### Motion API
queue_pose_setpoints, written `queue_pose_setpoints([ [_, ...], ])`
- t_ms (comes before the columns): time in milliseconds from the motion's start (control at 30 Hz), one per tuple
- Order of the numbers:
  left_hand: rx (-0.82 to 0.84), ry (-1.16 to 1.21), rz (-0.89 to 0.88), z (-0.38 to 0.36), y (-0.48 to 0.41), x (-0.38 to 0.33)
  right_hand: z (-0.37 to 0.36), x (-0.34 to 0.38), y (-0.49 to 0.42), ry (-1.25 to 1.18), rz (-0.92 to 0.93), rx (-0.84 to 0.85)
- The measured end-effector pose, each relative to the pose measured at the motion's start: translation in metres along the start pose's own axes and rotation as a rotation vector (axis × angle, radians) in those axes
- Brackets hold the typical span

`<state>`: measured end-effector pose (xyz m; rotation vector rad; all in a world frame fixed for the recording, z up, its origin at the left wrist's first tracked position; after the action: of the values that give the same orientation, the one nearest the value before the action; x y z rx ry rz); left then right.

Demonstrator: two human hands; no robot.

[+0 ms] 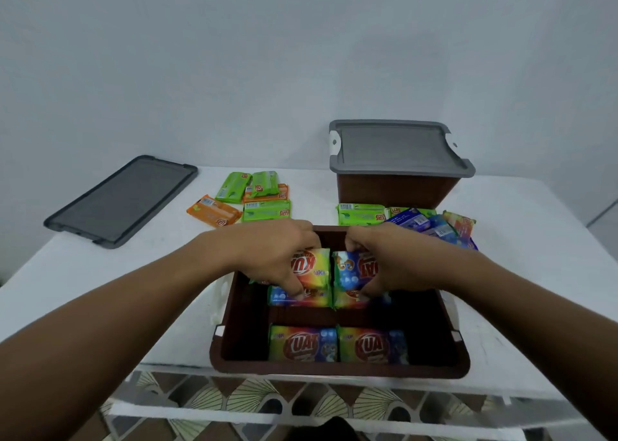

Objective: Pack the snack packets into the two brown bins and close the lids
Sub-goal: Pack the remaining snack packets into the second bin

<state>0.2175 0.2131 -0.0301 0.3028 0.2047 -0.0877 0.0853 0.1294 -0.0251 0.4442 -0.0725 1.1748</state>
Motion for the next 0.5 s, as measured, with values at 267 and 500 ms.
queue_pose_setpoints([
  [267,0.114,-0.167,0.069,-0.036,-0.007,-0.006,-0.035,0.004,-0.012,0.079,-0.027,0.033],
  [500,0.138,-0.358,0.112,-0.049,-0.017,-0.015,-0.055,0.004,-0.020,0.184,-0.031,0.099],
])
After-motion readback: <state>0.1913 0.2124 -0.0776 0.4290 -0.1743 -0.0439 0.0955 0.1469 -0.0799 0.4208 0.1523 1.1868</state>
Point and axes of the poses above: each hand's wrist, its own y-axis away from the middle knuckle, its own z-axis out of the back of the hand, x = y × z, the point moved 7 cm from there along -y, towards the middle knuckle
